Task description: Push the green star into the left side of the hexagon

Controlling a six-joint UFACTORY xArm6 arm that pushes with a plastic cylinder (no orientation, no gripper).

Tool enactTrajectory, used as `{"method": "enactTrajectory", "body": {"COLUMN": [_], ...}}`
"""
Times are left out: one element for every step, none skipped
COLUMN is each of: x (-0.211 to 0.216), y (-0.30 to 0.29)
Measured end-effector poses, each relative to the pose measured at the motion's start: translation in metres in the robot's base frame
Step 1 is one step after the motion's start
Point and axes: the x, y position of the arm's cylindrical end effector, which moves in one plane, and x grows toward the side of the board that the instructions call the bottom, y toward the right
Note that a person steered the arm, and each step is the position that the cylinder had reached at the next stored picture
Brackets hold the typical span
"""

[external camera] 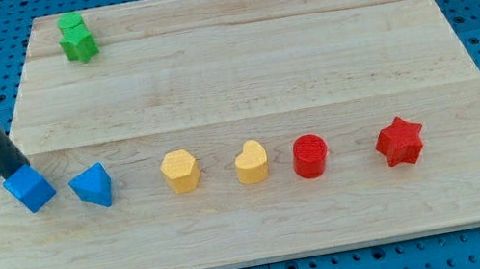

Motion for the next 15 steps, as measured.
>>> {"method": "enactTrajectory", "body": {"x": [0.001,0.000,-0.034,-0.082,-0.122,-0.138,-0.181,-0.209,-0.185,-0.167,-0.167,-0.167,-0.167,-0.166,-0.176], "y": [0.005,0.017,0.027,0.038,-0.023,-0.044,-0.044,-0.032,0.082,0.164,0.104,0.070,0.070,0.071,0.070]}}
